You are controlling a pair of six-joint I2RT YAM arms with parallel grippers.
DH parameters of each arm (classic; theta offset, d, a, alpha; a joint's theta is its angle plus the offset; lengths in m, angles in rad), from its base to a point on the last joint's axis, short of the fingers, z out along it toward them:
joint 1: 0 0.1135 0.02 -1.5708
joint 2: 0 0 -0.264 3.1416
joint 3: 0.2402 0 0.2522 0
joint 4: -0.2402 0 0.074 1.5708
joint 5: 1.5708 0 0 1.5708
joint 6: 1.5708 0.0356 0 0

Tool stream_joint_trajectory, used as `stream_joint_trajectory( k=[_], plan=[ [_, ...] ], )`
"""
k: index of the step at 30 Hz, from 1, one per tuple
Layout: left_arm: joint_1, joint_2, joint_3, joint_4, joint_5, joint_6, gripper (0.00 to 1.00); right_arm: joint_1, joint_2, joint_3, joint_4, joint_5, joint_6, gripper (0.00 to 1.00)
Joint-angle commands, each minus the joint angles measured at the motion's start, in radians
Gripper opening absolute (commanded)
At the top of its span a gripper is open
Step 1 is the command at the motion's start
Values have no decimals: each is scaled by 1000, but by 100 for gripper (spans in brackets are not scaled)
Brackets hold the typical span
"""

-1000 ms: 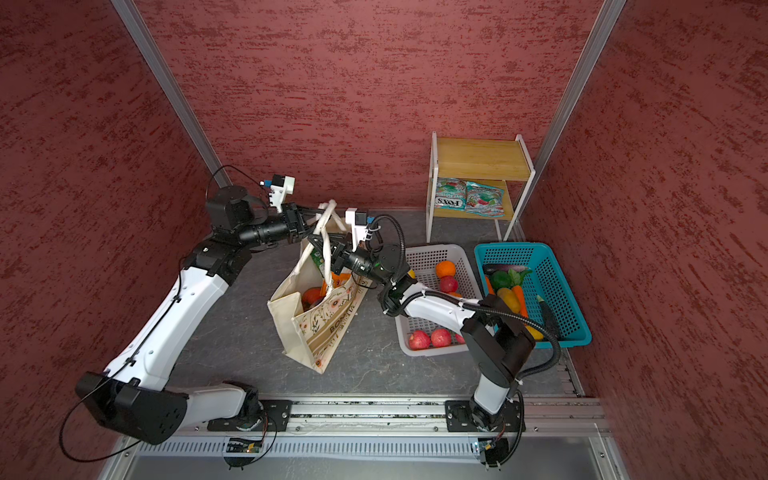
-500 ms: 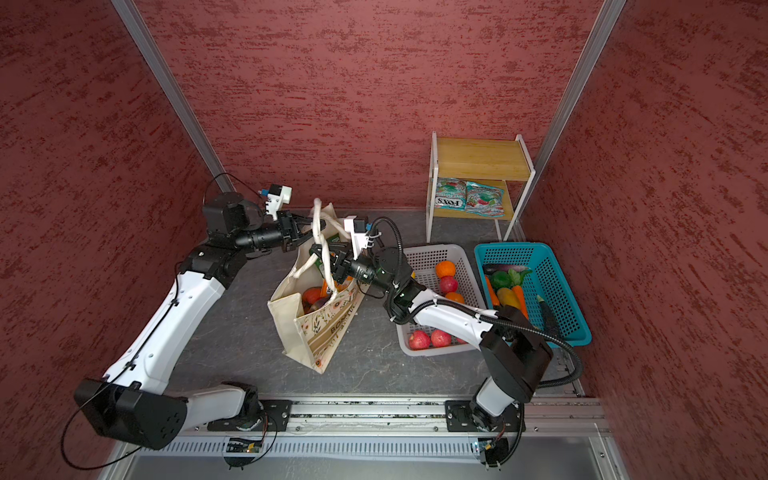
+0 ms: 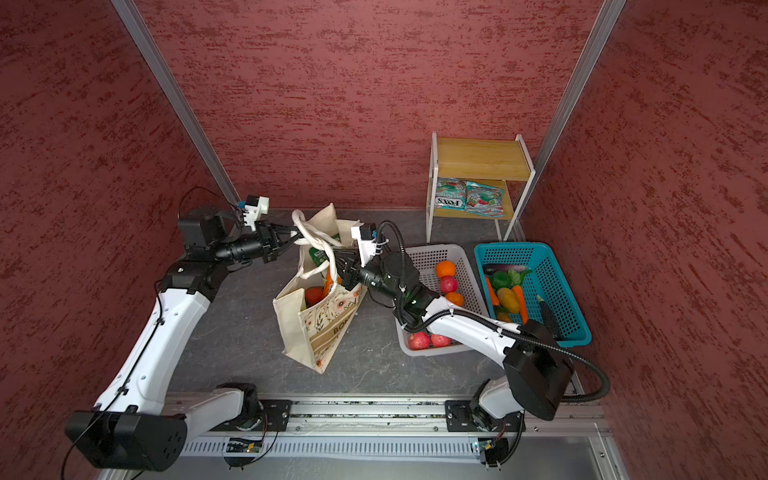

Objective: Place the food into the grocery bag and tie it

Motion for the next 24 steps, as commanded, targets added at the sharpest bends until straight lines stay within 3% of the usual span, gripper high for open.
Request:
stream_joint_trajectory(
  k=[1,9,15,24],
  plan=[
    [40,-37,-10,-7,36,29,0,-21,-53,-13,-25,142,-31,0],
    [99,-69,-72,-34,94,52,0,-21,-93,-63,61,217,1,0],
    [192,-91,-98,-110,113,114,0,-21,-111,-61,74,258,1,0],
    [246,-112,-57,-299,-40,261,0,-23,-139,-48,54,305,-19,0]
  ],
)
